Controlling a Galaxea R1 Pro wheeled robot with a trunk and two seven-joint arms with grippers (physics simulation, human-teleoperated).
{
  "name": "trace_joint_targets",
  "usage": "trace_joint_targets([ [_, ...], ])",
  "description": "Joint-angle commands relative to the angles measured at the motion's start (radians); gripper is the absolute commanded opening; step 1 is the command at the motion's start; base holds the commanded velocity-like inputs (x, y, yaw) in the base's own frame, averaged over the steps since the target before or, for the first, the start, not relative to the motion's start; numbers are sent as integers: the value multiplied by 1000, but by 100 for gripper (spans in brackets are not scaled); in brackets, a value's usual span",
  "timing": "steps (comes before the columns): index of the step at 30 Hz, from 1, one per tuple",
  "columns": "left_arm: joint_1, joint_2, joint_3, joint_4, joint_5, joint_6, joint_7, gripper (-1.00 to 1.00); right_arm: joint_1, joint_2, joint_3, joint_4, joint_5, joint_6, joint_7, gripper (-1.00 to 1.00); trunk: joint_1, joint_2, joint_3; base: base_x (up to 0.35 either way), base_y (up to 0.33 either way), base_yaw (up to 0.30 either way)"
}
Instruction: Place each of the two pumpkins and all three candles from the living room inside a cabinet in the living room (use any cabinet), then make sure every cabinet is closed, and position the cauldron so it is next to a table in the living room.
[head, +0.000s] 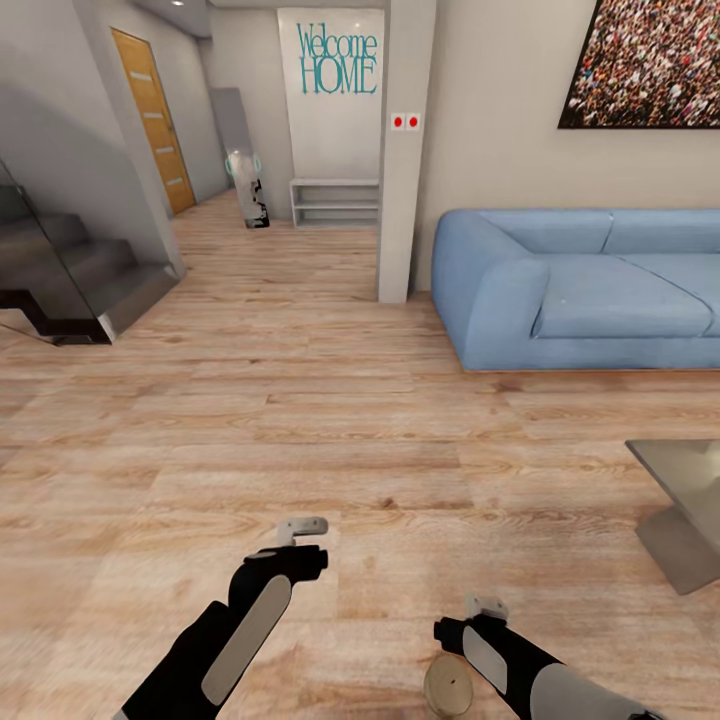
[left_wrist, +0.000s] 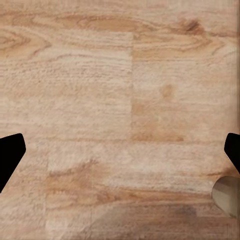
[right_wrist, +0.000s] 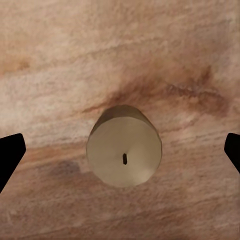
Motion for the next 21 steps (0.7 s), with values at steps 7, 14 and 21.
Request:
trace_joint_targets([
  [7,0,-4,-1,-9,23,0,13,100,-1,0,9,-3,-4,3,-7,100,27,-50,-23,0,0,0],
  [14,1,-3,0,-12,38,1,14,100,-1,11,8,-3,46,-7,-7,100,54,-99,-45,0,0,0],
  [21,1,-4,-3,-12,40,1,34,100,-1,21,8,-3,61,-38,-7,100,80,-148,-67,0,0,0],
])
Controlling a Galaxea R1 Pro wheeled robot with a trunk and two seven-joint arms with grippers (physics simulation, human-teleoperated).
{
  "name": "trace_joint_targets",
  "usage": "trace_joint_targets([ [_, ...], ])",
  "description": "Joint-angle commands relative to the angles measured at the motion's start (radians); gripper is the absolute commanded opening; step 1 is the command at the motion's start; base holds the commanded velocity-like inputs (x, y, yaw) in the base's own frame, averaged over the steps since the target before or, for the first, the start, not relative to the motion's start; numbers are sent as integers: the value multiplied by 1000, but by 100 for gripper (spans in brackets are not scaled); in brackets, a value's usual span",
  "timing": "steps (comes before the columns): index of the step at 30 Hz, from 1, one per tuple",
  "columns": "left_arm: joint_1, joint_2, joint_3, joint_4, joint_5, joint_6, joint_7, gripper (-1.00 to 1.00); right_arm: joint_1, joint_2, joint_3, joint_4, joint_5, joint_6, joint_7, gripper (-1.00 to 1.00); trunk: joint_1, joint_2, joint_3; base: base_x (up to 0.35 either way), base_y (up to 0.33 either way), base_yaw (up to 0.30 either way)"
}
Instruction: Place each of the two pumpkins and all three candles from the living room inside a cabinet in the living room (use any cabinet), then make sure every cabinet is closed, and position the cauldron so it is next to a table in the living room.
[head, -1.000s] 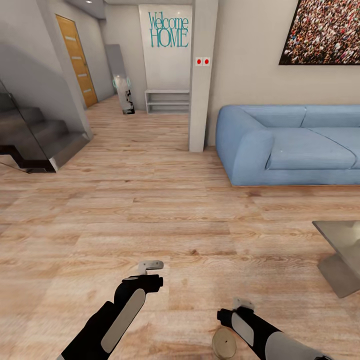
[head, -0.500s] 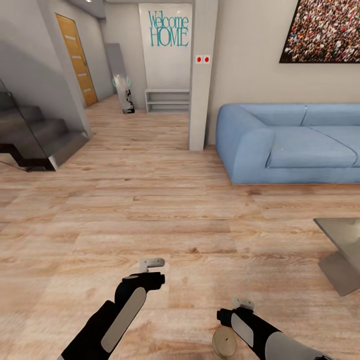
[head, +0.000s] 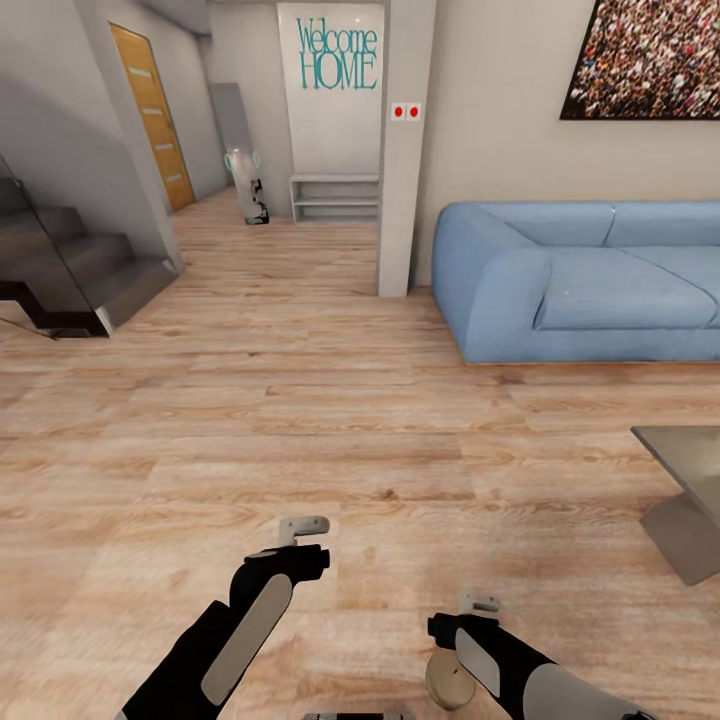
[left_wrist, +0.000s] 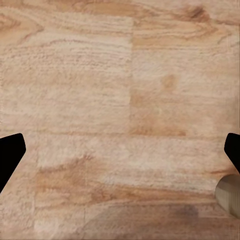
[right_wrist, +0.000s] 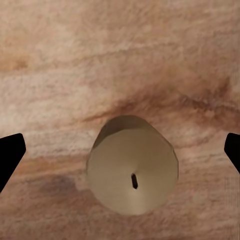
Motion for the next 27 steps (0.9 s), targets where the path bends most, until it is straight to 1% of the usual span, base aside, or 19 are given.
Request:
trace_joint_targets([
  [1,-1,0,-2,-1,9,1,13,100,-1,0,8,-2,-6,3,-7,100,4,-8,-4,0,0,0],
  [17,-1,0,-3,-1,9,1,18,100,-1,-1,7,-2,-5,1,-7,100,65,-120,-54,0,0,0],
  [19,-1,1,-2,-5,10,1,18,100,-1,-1,7,-2,-5,1,-7,100,66,-121,-62,0,0,0],
  [22,8,8,0,-47,12,5,18,100,-1,-1,7,-2,-5,1,-7,100,68,-121,-73,0,0,0],
  [23,24,11,1,-89,13,15,18,100,-1,-1,7,-2,-5,1,-7,100,68,-121,-77,0,0,0],
  [24,34,11,1,-112,13,23,18,100,-1,-1,7,-2,-5,1,-7,100,68,-122,-81,0,0,0],
  [25,55,12,7,-152,14,43,20,100,-1,-1,7,-2,-5,1,-7,100,69,-122,-85,0,0,0],
  [27,81,10,28,-193,15,84,26,100,-1,-1,7,-2,-5,1,-7,100,70,-122,-93,0,0,0],
])
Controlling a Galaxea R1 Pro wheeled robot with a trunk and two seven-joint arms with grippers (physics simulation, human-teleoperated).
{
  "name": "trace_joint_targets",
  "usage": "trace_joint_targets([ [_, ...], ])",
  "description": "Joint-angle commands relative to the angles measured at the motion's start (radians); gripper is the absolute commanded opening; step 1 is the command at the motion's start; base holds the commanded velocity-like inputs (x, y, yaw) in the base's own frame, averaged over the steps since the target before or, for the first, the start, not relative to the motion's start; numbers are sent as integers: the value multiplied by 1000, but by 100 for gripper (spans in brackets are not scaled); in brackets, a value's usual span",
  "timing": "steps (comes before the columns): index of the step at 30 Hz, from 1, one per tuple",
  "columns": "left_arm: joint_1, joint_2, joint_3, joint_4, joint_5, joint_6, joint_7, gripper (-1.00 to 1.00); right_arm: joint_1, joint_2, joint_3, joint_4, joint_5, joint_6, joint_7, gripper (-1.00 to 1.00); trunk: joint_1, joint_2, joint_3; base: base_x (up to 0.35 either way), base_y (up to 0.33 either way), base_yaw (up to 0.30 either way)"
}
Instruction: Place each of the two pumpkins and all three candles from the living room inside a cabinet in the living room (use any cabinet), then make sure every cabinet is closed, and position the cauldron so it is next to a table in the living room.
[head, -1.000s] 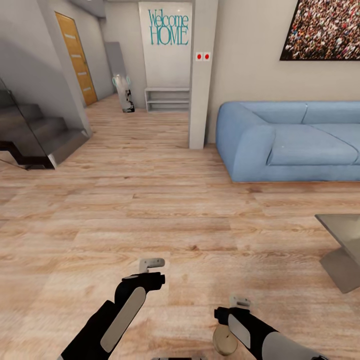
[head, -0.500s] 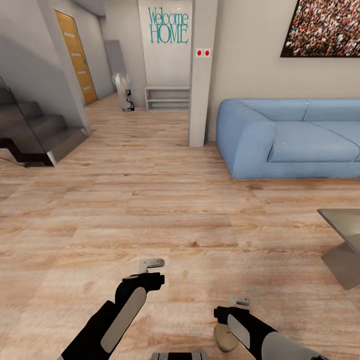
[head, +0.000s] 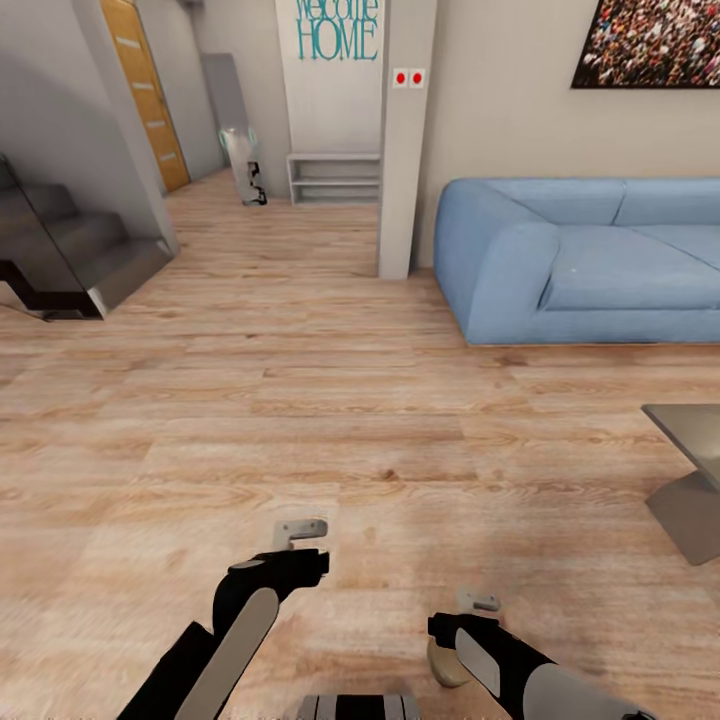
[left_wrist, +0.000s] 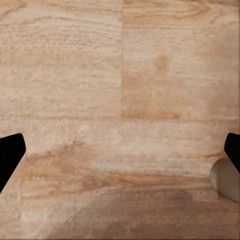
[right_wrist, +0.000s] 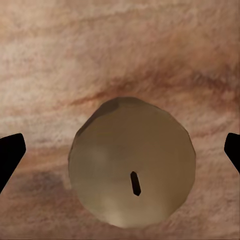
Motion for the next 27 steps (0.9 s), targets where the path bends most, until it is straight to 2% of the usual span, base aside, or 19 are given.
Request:
trace_joint_targets([
  [1,6,0,9,-11,10,14,12,100,-1,0,8,-2,-6,4,-7,100,0,-1,-5,0,0,0],
  [7,18,1,67,-26,10,39,16,100,-1,1,8,-2,-6,4,-7,100,3,-2,-28,0,0,0],
  [9,18,1,73,-26,10,41,16,100,-1,1,9,-2,-6,5,-7,100,3,-2,-32,0,0,0],
  [12,18,1,76,-26,10,42,16,100,-1,1,8,-2,-6,4,-7,100,3,-2,-32,0,0,0],
  [16,18,0,76,-26,10,42,16,100,-1,1,8,-2,-6,4,-7,100,5,-3,-47,0,0,0],
  [23,18,0,76,-26,10,42,16,100,-1,1,8,-2,-6,4,-7,100,5,-3,-47,0,0,0],
  [27,18,0,75,-26,10,42,16,100,-1,1,8,-1,-6,3,-7,100,7,-4,-63,0,0,0],
])
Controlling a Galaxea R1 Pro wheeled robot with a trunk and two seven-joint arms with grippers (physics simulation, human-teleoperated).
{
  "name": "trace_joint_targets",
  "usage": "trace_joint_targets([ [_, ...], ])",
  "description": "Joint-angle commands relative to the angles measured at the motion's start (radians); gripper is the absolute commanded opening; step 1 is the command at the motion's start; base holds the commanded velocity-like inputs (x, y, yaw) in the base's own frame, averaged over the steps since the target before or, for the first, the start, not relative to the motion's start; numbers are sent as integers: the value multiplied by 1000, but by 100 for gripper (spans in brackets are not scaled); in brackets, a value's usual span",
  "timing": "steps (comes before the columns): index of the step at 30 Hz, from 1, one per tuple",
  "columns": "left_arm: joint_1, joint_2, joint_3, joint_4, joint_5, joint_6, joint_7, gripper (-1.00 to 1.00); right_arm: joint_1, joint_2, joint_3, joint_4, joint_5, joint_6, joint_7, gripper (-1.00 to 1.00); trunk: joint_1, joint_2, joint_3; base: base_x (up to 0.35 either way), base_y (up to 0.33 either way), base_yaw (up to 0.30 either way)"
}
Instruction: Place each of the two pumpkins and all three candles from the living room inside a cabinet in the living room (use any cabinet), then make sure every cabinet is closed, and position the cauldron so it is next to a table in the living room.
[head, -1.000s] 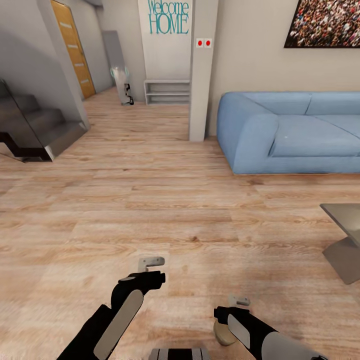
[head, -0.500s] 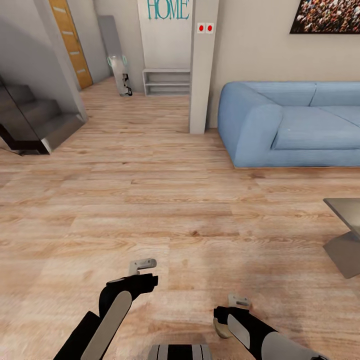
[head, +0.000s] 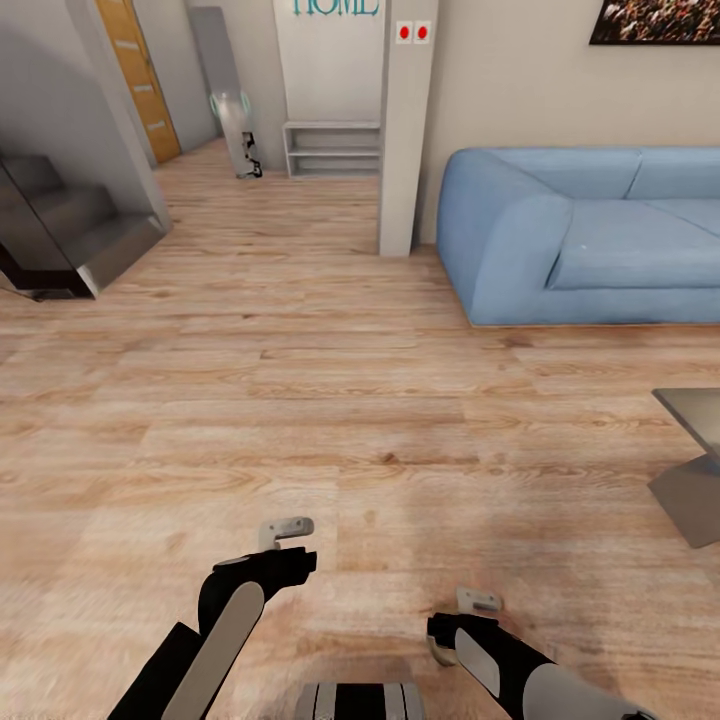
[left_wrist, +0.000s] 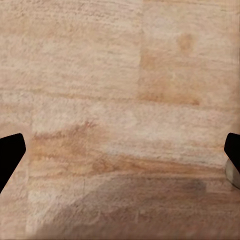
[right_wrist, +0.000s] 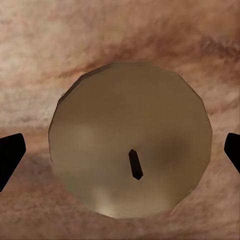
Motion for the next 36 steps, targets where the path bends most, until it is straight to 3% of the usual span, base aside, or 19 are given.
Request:
trace_joint_targets([
  [1,-1,1,-2,-1,9,1,10,100,-1,-1,8,-2,-6,4,-7,100,0,-1,-5,0,0,0],
  [17,-1,1,-5,-1,9,1,10,100,-1,-1,9,-2,-6,-11,-7,100,3,-2,-28,0,0,0],
  [36,-1,1,-13,3,9,1,9,100,-1,-1,9,-2,-6,-11,-7,100,3,-2,-28,20,0,0],
])
